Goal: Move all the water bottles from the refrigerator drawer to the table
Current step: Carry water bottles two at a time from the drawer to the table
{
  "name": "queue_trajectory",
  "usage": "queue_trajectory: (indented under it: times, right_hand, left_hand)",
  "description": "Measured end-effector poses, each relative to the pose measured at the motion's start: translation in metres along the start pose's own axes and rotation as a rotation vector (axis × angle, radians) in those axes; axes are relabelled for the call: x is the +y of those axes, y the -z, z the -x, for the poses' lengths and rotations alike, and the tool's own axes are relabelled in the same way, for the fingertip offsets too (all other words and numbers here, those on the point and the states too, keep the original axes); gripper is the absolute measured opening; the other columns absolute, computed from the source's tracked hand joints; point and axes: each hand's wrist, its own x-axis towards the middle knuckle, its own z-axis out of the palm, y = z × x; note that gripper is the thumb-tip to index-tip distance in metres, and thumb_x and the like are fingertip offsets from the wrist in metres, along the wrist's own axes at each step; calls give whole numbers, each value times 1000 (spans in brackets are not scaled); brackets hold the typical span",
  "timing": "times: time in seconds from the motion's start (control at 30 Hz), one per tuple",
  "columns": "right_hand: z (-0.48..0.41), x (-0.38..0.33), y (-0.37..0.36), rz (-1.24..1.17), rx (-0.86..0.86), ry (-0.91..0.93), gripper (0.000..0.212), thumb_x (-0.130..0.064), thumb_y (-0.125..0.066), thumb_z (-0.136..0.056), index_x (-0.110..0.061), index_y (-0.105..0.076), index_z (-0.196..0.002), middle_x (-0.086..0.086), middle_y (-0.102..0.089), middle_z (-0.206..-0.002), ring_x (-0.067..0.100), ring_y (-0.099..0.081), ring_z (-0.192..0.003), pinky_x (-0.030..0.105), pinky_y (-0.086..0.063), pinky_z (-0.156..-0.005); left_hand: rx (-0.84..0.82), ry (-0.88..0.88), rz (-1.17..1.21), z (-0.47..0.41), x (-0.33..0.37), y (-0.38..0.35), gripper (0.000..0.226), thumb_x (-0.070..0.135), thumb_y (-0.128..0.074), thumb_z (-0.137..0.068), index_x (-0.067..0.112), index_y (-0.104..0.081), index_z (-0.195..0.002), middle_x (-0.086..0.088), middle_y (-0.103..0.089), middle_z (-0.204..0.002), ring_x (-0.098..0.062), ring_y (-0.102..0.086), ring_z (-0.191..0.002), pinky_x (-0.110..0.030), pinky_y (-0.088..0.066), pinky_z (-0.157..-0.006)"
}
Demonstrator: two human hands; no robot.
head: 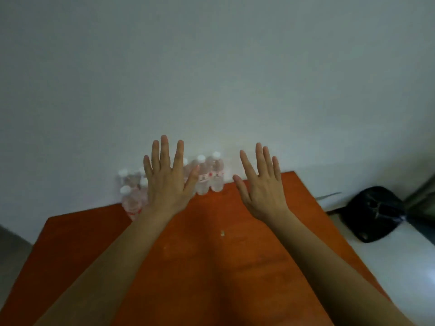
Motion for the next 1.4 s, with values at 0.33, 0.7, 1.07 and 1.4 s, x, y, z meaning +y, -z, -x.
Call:
queue_trajectory:
  times: [0.33,0.7,1.07,1.4]
  right_hand:
    - [269,255,211,391,159,-693,77,-70,-19,-97,-26,-9,-160,14,7,-167,31,10,-153,55,-1,-123]
    - [552,363,347,607,283,-1310,79,-64,-31,-98,-23,-3,-160,14,7,-167,31,10,-153,54,3,-122]
    - [742,439,424,791,104,-1632,78,-64,-25,-97,-16,-18,-159,21,-8,-165,36,-9,-153,57,-13,-121]
    - [893,450,487,803,193,-1898,81,-66,-18,-96,-18,-7,-160,19,2,-166,34,-2,-153,54,-7,-123]
  left_hand:
    - [-142,-567,221,82,387,-37,78,68,-13,-96,23,1,-158,-11,19,-163,-30,17,-150,-60,0,-119]
    - [-268,-1182,511,254,716,-47,75,64,-19,-96,21,-12,-158,-14,7,-165,-33,6,-152,-61,-7,-119]
    - [-541,-1545,618,421,946,-68,78,68,-14,-95,25,6,-157,-11,21,-163,-29,21,-149,-57,1,-120]
    - [-591,-1821,518,554,1070,-47,75,67,-11,-98,27,18,-154,-7,33,-158,-25,31,-146,-55,3,-121]
